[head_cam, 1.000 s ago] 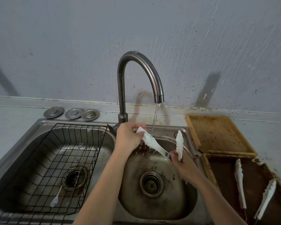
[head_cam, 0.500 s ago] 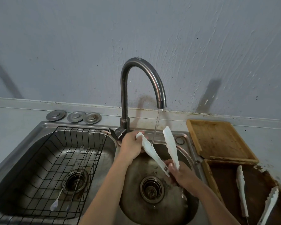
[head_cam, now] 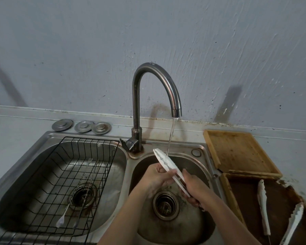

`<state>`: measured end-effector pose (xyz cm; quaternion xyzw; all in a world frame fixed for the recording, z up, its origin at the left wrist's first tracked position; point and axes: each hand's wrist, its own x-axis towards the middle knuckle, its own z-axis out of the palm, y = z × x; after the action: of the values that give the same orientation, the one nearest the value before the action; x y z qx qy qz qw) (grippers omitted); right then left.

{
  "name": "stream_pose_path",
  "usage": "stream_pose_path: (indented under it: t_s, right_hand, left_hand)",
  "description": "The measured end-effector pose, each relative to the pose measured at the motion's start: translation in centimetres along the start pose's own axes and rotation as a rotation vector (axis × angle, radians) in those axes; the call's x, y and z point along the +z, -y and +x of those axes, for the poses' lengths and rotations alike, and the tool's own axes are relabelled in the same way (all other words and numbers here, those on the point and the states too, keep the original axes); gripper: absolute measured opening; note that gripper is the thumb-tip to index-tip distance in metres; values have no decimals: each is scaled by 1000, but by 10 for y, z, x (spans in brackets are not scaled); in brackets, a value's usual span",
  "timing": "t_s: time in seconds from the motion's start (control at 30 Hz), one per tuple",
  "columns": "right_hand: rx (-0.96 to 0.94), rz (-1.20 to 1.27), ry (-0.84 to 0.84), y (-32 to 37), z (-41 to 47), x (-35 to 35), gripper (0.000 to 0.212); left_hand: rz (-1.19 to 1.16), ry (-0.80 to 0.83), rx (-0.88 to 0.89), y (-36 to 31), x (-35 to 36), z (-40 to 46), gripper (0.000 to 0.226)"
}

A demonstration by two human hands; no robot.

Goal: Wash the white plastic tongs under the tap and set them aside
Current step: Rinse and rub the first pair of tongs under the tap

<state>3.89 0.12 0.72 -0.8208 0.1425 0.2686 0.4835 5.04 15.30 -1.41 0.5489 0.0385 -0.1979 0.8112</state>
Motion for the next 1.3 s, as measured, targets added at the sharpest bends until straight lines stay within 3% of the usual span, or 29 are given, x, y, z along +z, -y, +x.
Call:
stream_pose_path:
  t_s: [0.13,0.4,0.5,0.7,0.93,1.03,1.2,1.3]
  right_hand:
    - [29,24,-20,0,1,3,57]
    - [71,126,-7,2,0,-1,58]
    - [84,88,0,-1,-1,-3,61]
    - [32,-17,2,-4,-5,1,57]
    - [-69,-42,-52,19,-7,-1,57]
    - [-140,-267,-136,27,-4,-4,54]
    - [-396,-785,-394,27,-3,-22,57]
    - [-494,-1011,-516,34,-6,-21,51]
  left_hand:
    - [-15,3,19,-9,-6,6,13]
    - [-402,-150,54,-9,8,16,19]
    - [-281,-111,-23,-5,8,11,24]
    - [11,-82,-130,-30,-13,5,11]
    - [-475,-134,26,-42,-17,11,16]
    - [-671,-171,53,-29,-4,14,19]
    - [-552,-237,-81,-30,-7,13,22]
    - [-648,-278,-65,-31,-5,14,27]
